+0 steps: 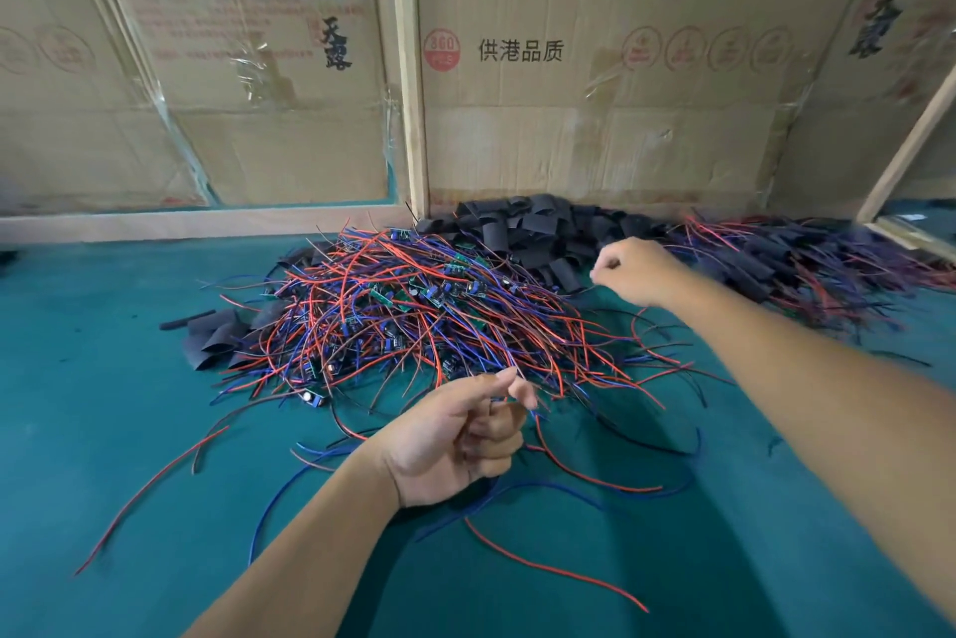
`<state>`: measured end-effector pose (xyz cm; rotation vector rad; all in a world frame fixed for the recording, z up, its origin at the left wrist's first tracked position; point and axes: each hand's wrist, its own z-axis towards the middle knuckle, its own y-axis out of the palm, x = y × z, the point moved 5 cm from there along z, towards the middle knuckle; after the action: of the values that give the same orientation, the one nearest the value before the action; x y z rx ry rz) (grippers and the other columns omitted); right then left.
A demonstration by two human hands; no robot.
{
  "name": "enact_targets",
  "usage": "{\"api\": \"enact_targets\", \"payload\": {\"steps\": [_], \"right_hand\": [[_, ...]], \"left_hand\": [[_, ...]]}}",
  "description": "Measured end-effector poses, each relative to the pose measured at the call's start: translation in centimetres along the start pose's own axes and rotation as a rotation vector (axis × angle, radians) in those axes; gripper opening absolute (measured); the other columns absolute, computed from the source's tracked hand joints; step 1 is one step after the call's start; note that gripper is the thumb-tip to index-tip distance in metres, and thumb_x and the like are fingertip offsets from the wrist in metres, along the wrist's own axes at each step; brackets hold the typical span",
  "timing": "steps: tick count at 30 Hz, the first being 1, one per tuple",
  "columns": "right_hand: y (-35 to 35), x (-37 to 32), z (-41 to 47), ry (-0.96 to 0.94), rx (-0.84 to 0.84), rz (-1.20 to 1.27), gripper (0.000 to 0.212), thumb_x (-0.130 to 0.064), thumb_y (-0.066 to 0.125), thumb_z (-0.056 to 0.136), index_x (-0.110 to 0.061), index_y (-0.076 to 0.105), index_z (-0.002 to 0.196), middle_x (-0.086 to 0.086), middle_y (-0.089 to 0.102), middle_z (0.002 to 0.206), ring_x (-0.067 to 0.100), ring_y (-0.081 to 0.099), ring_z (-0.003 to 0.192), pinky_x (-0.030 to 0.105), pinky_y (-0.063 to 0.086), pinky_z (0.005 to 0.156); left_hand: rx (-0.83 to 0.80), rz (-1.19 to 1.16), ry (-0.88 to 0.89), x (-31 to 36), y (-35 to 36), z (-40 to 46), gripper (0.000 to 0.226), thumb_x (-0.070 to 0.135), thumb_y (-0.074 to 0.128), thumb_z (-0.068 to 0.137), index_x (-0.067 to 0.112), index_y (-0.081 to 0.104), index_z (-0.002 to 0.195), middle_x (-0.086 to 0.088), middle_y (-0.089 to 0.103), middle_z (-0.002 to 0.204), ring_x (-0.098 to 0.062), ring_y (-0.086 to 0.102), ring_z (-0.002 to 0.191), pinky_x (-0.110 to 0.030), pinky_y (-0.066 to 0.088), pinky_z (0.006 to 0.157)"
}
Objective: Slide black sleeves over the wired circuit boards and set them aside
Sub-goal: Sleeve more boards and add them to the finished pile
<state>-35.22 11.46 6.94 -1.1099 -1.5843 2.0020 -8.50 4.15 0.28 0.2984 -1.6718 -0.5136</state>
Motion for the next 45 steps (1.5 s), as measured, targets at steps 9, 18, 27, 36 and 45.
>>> {"api": "enact_targets", "payload": {"steps": [9,18,27,36,45], "right_hand": [[3.6,-0.3,3.8,0.078,-0.077,0.039,0.043,-0.033,0.036,0.106,-0.005,0.065,0.121,0.011,0.036,0.158,0.031,0.048,0.131,0.037,0.039,0.100],[4.9,-0.3,3.1,0.084,-0.183,-0.039,0.047,-0.050,0.030,0.106,-0.014,0.059,0.107,0.013,0.029,0.159,0.025,0.044,0.130,0.034,0.033,0.098],[0.7,-4.2,-9.4,-0.331,0.104,0.280,0.050,-0.026,0.043,0.106,-0.007,0.037,0.152,-0.012,0.027,0.159,-0.015,0.019,0.138,0.006,0.011,0.112],[2.9,-10.2,-19.1,-0.740,0.031,0.177,0.047,-0.011,0.044,0.104,-0.001,0.039,0.149,0.001,0.028,0.160,0.009,0.019,0.150,0.025,0.016,0.122],[3.3,-7.7,-18.9,-0.600,0.196,0.504,0.033,-0.011,0.056,0.094,-0.017,0.066,0.125,-0.010,0.060,0.129,0.010,0.054,0.126,0.025,0.040,0.106]], "left_hand": [[0.015,0.031,0.020,0.1,-0.1,0.0,0.016,0.028,0.052,0.096,0.017,0.058,0.086,0.005,0.015,0.060,-0.010,0.011,0.050,-0.026,0.010,0.048],[0.021,0.012,0.021,0.1,-0.1,-0.1,0.012,0.016,0.047,0.091,0.016,0.057,0.085,0.006,0.018,0.058,-0.009,0.011,0.050,-0.025,0.010,0.047],[0.045,-0.038,-0.007,-0.1,-0.3,0.2,0.020,0.038,0.055,0.097,0.019,0.062,0.091,0.008,0.019,0.057,-0.007,0.014,0.046,-0.019,0.020,0.042],[0.123,-0.221,0.206,1.1,-0.4,0.0,0.035,0.060,0.053,0.093,0.027,0.063,0.087,0.008,0.038,0.068,-0.004,0.024,0.044,-0.015,0.031,0.044],[0.386,0.480,0.369,2.0,0.6,-0.1,0.024,0.040,0.058,0.098,0.020,0.057,0.086,0.001,0.038,0.063,-0.011,0.027,0.049,-0.020,0.025,0.044]]}}
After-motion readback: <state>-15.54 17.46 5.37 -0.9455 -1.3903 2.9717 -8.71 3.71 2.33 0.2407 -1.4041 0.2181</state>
